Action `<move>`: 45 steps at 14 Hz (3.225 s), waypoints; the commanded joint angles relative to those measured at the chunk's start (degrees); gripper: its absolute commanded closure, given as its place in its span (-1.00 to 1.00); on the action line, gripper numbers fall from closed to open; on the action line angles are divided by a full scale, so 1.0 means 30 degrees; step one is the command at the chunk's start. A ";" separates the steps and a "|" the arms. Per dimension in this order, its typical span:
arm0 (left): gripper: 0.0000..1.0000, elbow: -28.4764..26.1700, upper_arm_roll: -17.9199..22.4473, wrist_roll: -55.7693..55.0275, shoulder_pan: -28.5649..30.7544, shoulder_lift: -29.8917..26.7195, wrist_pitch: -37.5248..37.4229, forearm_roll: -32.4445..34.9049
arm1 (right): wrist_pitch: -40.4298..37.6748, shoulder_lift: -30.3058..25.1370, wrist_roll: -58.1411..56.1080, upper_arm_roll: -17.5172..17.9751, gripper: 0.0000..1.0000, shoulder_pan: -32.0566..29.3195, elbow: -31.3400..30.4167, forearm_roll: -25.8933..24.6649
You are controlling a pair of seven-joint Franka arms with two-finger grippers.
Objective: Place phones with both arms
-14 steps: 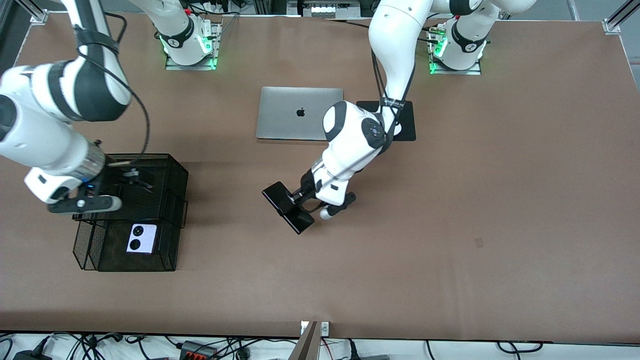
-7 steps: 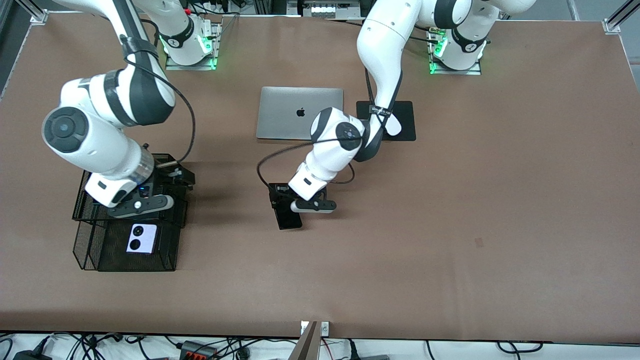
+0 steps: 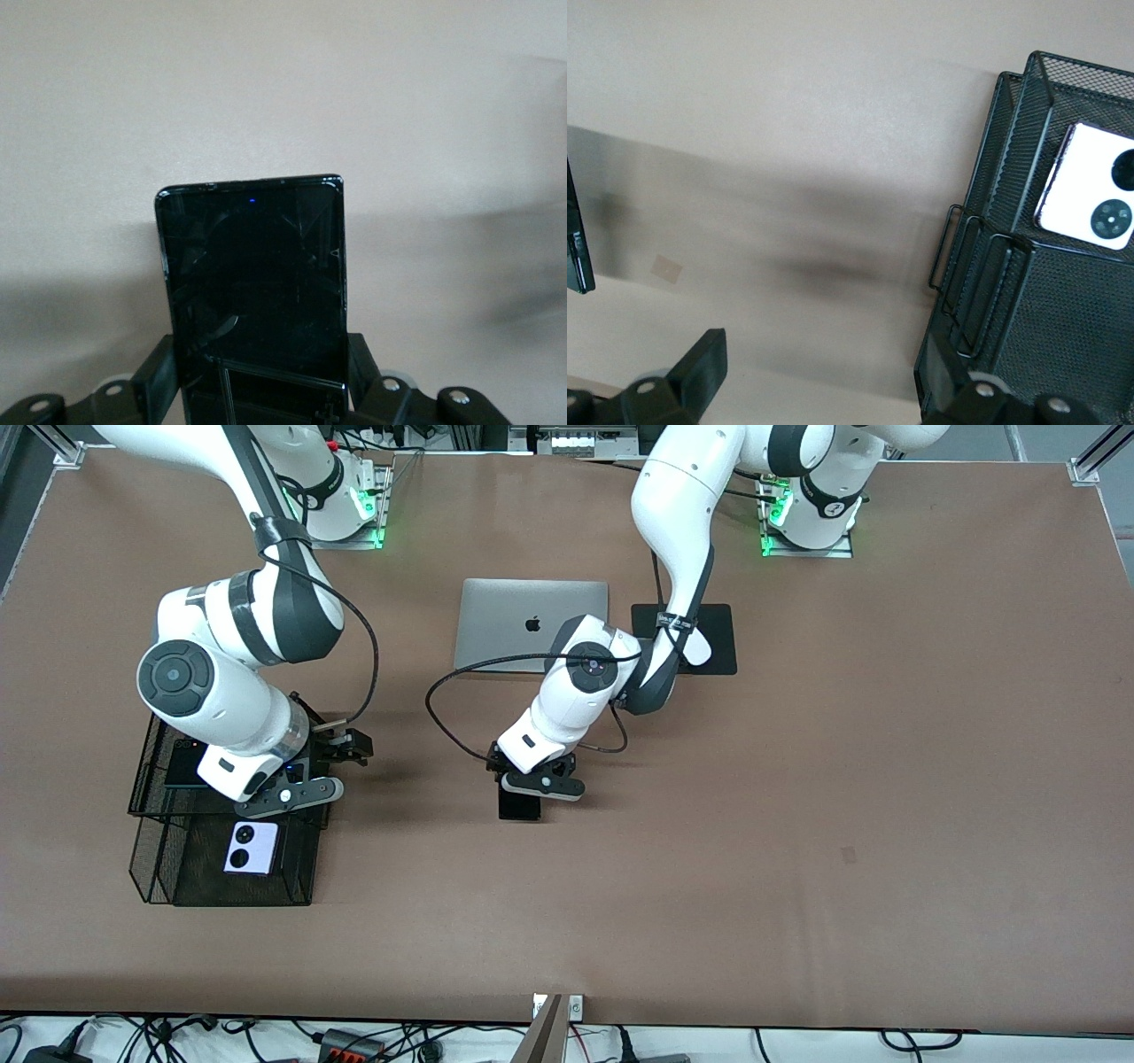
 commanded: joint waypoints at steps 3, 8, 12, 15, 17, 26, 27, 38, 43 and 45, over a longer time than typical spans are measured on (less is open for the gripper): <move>-0.39 0.0356 0.0251 0.0152 0.0061 0.0472 -0.0301 0.0328 | 0.0155 0.0435 -0.0189 -0.0090 -1.00 0.0083 -0.0057 0.0328; -1.00 0.0473 0.0251 0.0093 0.0090 0.0679 -0.0184 0.0299 | 0.0301 0.0552 -0.0189 -0.0090 -1.00 0.0083 -0.0057 0.0328; -1.00 0.0385 0.0222 0.0122 0.0527 0.0183 -0.0330 0.0298 | 0.0331 0.0552 -0.0160 -0.0090 -1.00 0.0112 0.0147 0.0328; -1.00 0.0326 0.0193 0.0530 0.2165 -0.0986 -0.2952 0.0531 | 0.0564 0.0755 0.0016 -0.0090 -1.00 0.0228 0.0207 0.1669; -1.00 0.0326 0.0018 0.1028 0.3307 -0.2186 -0.4949 0.1232 | 0.0944 0.1426 0.0133 -0.0061 -1.00 0.0345 0.0701 0.1968; -1.00 -0.1636 -0.1154 0.6035 0.8406 -0.6673 -1.1048 0.2931 | 0.3226 0.6554 0.4961 -0.0003 -1.00 0.3917 0.5624 0.1763; -1.00 -0.1636 -0.1213 0.6504 0.8816 -0.6878 -1.1459 0.3428 | 0.3609 0.6964 0.5663 -0.0031 -1.00 0.4297 0.5917 0.1763; -1.00 -0.0671 -0.4291 0.8323 1.3390 -0.8462 -1.6264 0.8971 | 0.5517 0.9546 0.9508 -0.0207 -1.00 0.6965 0.6476 -0.1225; -1.00 -0.0669 -0.4319 0.8530 1.4676 -0.8462 -1.6414 0.9058 | 0.6422 1.0190 1.0414 -0.0178 -1.00 0.7055 0.6535 -0.1167; -1.00 -0.0670 -0.4406 0.8501 1.5497 -0.8462 -1.6908 0.9058 | 0.6425 1.0279 1.0650 -0.0178 -1.00 0.7026 0.6535 -0.1138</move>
